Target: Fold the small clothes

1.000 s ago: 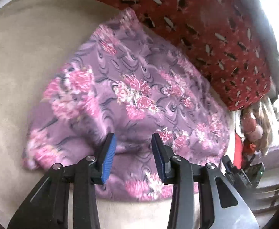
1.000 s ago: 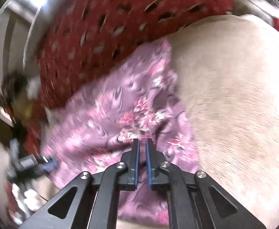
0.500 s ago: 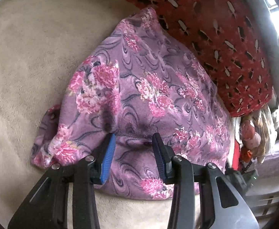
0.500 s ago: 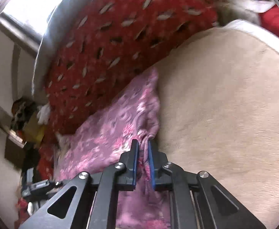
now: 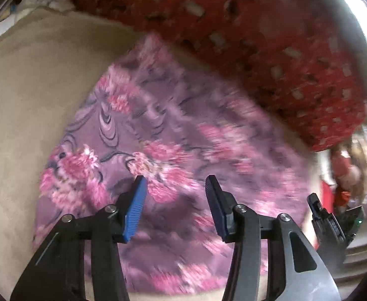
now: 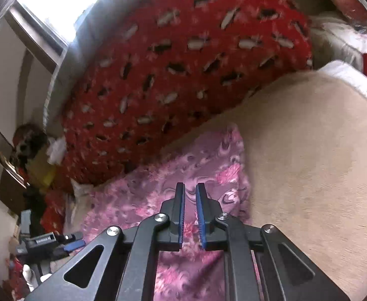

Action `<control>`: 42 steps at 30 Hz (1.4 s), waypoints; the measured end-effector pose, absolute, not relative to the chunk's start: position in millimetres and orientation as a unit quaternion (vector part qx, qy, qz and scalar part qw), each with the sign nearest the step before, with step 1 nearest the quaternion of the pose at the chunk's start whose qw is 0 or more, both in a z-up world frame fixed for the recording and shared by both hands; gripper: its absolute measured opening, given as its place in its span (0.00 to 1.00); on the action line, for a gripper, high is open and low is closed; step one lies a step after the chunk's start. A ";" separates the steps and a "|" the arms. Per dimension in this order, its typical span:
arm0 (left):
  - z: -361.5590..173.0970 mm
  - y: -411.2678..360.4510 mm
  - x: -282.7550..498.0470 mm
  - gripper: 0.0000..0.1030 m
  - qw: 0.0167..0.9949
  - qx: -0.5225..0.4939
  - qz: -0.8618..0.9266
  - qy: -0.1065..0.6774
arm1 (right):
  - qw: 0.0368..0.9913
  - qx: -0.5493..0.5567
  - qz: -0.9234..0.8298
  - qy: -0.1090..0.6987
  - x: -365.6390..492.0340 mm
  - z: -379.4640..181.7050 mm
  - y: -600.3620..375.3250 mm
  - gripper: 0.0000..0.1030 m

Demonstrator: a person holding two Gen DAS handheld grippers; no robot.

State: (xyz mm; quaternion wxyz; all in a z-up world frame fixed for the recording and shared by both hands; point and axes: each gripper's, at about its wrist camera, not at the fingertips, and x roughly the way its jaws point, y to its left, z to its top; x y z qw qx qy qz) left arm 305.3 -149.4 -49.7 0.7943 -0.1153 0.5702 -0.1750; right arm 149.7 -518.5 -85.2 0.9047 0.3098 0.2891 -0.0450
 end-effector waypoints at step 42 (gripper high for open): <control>-65.5 -74.2 375.3 0.79 0.719 -0.209 -0.228 0.623 | 0.916 0.259 0.080 0.294 217.2 -104.1 -373.3 0.37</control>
